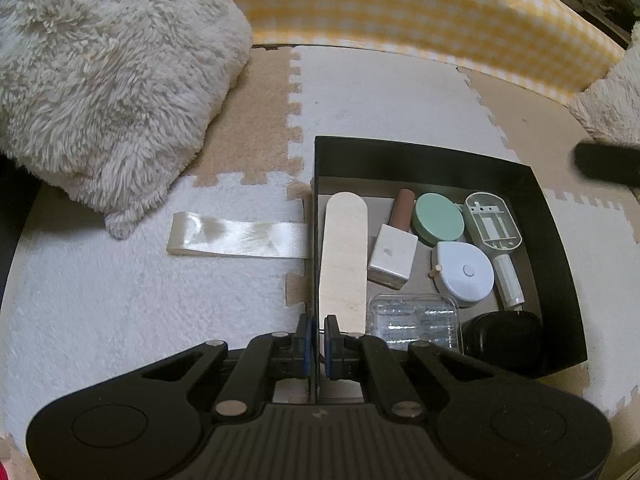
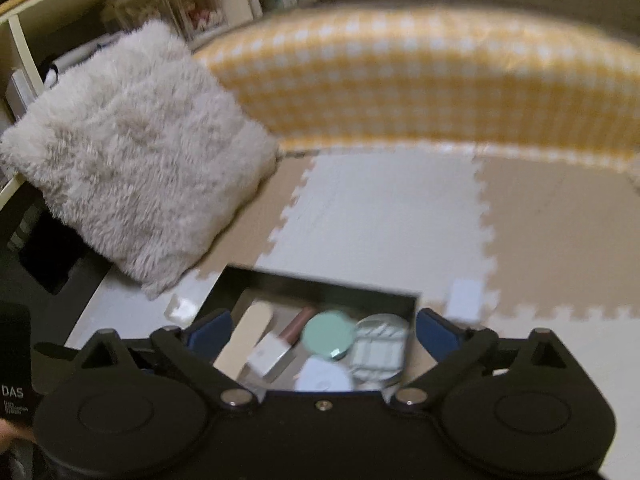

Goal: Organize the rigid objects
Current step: 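Move the right tool to the white USB charger and grasp it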

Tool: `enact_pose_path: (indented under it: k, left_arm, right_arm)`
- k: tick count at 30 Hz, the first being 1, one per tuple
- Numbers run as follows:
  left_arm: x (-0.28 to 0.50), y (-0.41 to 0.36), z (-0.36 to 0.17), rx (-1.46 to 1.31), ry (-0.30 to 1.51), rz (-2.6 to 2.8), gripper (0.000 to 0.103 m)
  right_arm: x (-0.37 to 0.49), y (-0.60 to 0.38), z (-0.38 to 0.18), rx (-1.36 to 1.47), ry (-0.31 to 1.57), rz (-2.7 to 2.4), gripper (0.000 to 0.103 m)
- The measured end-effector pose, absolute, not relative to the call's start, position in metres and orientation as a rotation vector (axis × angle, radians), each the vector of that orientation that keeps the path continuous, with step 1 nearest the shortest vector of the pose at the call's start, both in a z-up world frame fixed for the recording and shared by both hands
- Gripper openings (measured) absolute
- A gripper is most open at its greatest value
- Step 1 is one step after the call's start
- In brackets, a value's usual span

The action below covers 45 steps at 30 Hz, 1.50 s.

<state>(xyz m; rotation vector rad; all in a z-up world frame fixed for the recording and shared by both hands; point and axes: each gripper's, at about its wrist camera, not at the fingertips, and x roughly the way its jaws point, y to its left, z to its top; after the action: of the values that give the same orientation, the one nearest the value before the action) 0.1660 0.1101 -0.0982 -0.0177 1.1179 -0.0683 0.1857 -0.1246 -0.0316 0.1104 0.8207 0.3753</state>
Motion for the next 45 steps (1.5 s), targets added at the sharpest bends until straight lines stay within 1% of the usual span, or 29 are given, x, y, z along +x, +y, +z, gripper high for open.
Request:
enact_pose_path:
  k: [5, 11, 20, 30, 32, 34, 36, 37, 41, 45]
  left_arm:
    - [0.165, 0.112, -0.095, -0.028, 1.108, -0.070, 0.004]
    - [0.165, 0.116, -0.093, -0.063, 1.107, -0.075, 0.004]
    - [0.166, 0.119, -0.093, -0.094, 1.115, -0.073, 0.004]
    - [0.167, 0.120, -0.093, -0.104, 1.120, -0.069, 0.004]
    - [0.167, 0.120, -0.093, -0.105, 1.120, -0.069, 0.004]
    - [0.167, 0.120, -0.093, -0.109, 1.121, -0.069, 0.004]
    - [0.167, 0.120, -0.093, -0.110, 1.122, -0.069, 0.004]
    - [0.167, 0.120, -0.093, -0.108, 1.122, -0.069, 0.004]
    - [0.167, 0.121, -0.093, -0.111, 1.123, -0.069, 0.004]
    - [0.167, 0.121, -0.093, -0.112, 1.123, -0.069, 0.004]
  right_arm:
    - [0.185, -0.156, -0.019, 0.070, 0.729, 0.312, 0.103]
    - [0.187, -0.199, -0.025, 0.109, 0.691, 0.240, 0.103]
    - [0.203, -0.236, -0.070, 0.141, 0.751, 0.118, 0.103]
    - [0.225, -0.230, -0.117, 0.119, 0.798, 0.092, 0.103]
    - [0.232, -0.225, -0.123, 0.125, 0.809, 0.105, 0.099]
    - [0.236, -0.221, -0.125, 0.123, 0.809, 0.118, 0.080]
    - [0.242, -0.217, -0.128, 0.128, 0.814, 0.143, 0.073]
    - [0.244, -0.216, -0.129, 0.137, 0.814, 0.163, 0.070]
    - [0.255, -0.210, -0.136, 0.169, 0.822, 0.222, 0.067]
    - [0.262, -0.204, -0.144, 0.160, 0.832, 0.264, 0.059]
